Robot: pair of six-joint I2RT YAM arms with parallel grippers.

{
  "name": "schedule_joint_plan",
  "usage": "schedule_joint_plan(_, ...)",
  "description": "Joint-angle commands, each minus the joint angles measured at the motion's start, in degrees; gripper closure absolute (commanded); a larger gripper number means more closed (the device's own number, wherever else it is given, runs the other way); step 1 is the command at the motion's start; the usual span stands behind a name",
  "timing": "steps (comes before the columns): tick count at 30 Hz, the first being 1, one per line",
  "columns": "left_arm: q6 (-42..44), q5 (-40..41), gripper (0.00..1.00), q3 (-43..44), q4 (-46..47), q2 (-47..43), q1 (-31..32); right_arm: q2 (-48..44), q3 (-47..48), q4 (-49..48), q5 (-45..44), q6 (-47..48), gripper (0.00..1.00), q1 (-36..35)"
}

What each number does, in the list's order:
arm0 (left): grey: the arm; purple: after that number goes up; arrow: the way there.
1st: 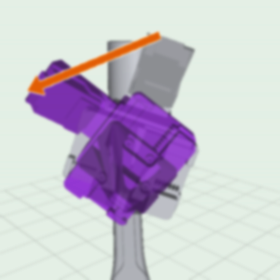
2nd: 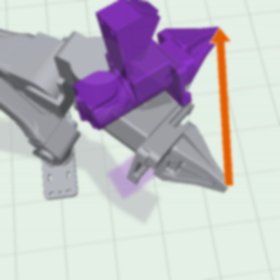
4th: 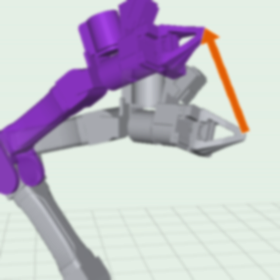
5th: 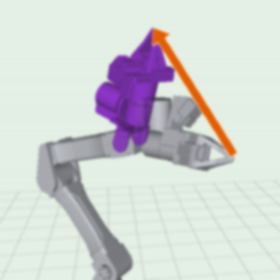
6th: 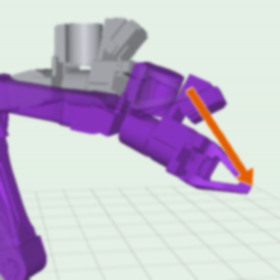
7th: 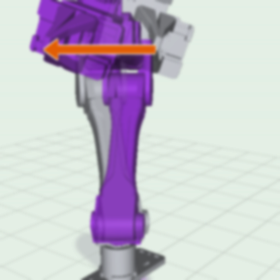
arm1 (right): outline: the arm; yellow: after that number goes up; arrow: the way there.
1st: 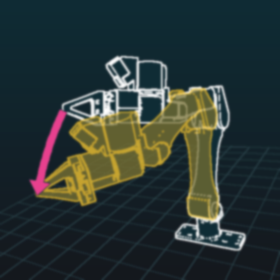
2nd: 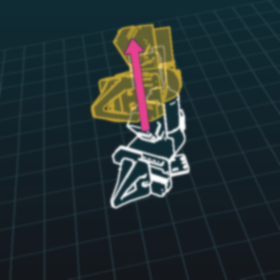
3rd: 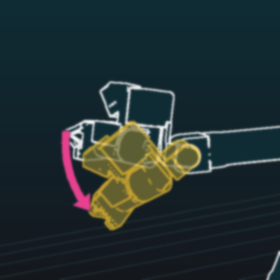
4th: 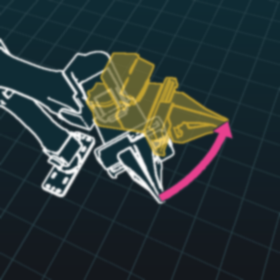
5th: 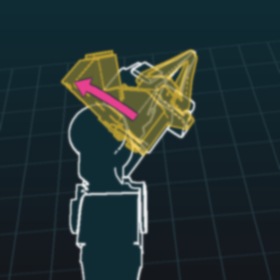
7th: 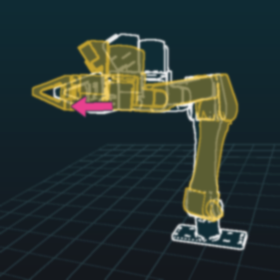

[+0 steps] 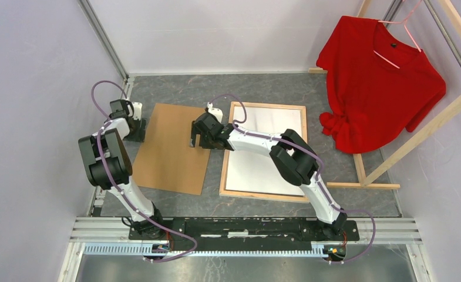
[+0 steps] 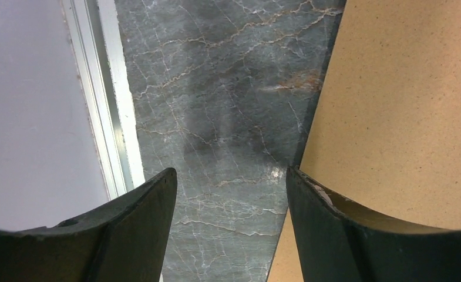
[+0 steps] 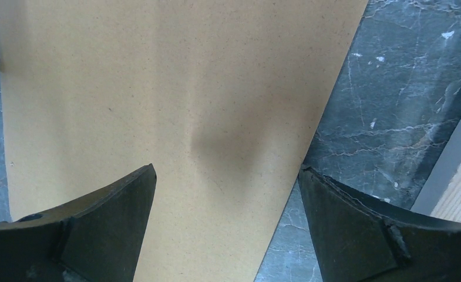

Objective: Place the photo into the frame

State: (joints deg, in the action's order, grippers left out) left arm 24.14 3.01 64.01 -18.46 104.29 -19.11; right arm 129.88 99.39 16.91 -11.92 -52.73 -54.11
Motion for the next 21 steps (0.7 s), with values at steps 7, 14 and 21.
schedule_joint_plan(7,-1.07,-2.12,0.25,-6.79,-3.60,1.61,3.20,-1.16,-4.27,-10.60,11.08,-10.17,0.02,-0.53)
schedule_joint_plan(14,-0.34,-4.96,0.21,-6.58,-7.52,1.76,5.17,-11.84,-19.43,-35.06,16.10,-17.09,0.02,0.81)
schedule_joint_plan(21,-0.67,-6.59,0.24,-7.12,-9.54,0.29,7.76,-16.86,-24.68,-41.61,18.29,-19.88,0.03,1.28)
